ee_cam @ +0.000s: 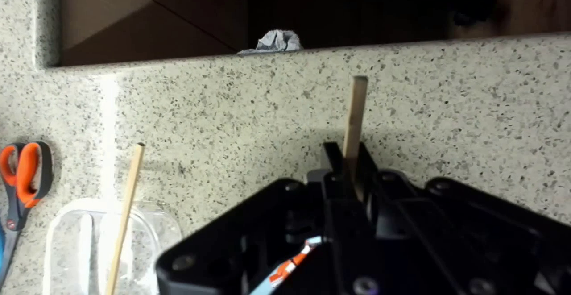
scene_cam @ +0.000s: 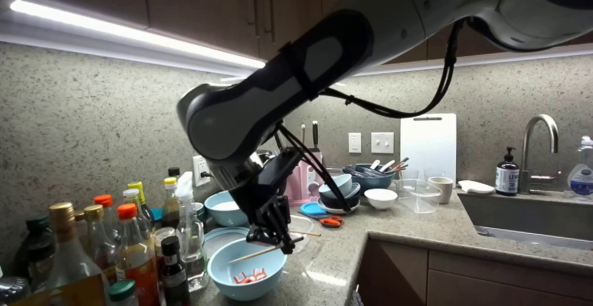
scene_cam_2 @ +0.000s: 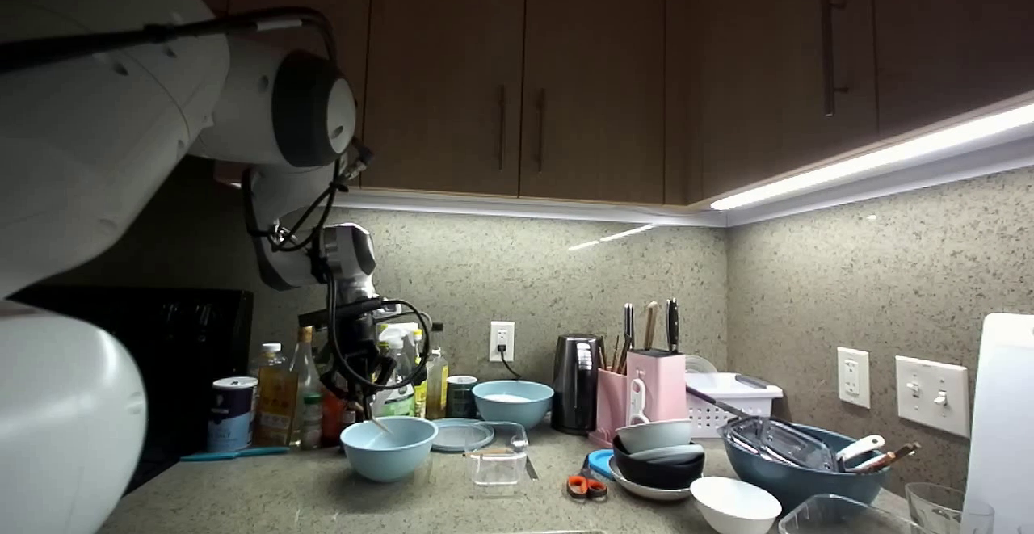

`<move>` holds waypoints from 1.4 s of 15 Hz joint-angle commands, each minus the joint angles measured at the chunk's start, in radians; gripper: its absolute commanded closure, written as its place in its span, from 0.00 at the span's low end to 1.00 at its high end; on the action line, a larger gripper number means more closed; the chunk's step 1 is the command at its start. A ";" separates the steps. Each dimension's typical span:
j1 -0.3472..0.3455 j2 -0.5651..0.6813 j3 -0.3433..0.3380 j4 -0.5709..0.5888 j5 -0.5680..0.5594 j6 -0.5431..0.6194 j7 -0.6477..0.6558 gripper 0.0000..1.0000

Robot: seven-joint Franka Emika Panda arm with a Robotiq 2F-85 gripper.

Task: Use the chopstick to stir in the bowl

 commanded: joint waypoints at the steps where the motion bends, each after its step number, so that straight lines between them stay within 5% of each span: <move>1: 0.041 0.048 0.009 0.049 0.001 -0.081 -0.002 0.98; 6: 0.065 0.013 -0.001 0.029 -0.004 -0.172 0.037 0.98; 21: -0.036 -0.086 -0.016 -0.035 0.120 -0.232 0.087 0.98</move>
